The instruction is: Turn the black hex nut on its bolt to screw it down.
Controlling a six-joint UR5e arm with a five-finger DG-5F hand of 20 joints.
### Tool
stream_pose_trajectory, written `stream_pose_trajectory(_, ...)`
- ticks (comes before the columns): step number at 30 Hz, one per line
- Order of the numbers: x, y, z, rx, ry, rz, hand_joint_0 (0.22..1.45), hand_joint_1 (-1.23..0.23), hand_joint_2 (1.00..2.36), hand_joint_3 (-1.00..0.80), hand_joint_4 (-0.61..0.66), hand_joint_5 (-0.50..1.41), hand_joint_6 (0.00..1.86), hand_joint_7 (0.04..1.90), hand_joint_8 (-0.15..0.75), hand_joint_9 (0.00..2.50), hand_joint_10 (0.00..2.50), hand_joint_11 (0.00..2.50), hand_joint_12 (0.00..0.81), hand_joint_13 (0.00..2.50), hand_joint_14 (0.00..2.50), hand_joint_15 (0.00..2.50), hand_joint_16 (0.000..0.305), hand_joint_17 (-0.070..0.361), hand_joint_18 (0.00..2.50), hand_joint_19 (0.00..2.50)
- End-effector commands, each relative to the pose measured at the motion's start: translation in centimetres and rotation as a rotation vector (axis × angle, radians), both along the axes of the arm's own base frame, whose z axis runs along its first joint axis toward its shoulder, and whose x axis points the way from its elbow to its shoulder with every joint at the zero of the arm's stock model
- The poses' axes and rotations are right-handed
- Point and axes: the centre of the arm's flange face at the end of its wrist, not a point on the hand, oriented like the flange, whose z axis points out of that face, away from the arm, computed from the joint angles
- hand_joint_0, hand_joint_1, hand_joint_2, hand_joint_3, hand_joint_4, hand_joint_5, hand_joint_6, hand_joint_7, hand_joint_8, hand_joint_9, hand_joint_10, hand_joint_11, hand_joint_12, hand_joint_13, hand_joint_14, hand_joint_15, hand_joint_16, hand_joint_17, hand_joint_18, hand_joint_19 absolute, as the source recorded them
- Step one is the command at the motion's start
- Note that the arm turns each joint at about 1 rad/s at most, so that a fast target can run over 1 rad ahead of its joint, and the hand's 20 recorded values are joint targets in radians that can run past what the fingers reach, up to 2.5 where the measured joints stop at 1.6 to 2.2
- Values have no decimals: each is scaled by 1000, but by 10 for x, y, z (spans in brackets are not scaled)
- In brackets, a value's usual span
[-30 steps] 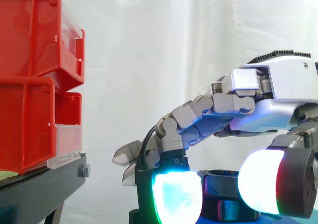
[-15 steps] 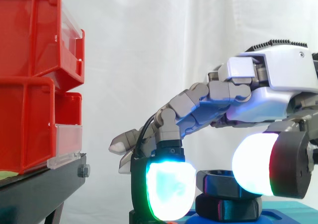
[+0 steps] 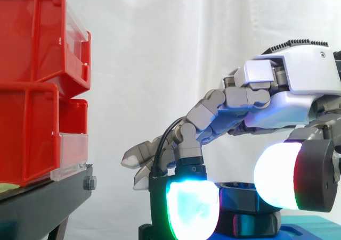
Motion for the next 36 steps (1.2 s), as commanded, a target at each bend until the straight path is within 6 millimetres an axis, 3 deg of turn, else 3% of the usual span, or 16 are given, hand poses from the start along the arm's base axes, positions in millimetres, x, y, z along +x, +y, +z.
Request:
stream_pose_trajectory(1,0,-1,0,0,0,-2,516,-446,1000,-500,237,-170,826,768,323,472,5,206,351,265,0,0,52,116,315,199)
stream_pose_trajectory(22,-1,-11,0,-4,-3,-12,516,-444,1000,-500,254,-170,834,752,325,481,6,222,351,272,0,0,51,116,298,182)
stream_pose_trajectory(36,-4,-34,0,-2,-5,-25,515,-443,1000,-500,250,-167,828,761,327,485,5,223,354,276,0,0,50,114,269,177)
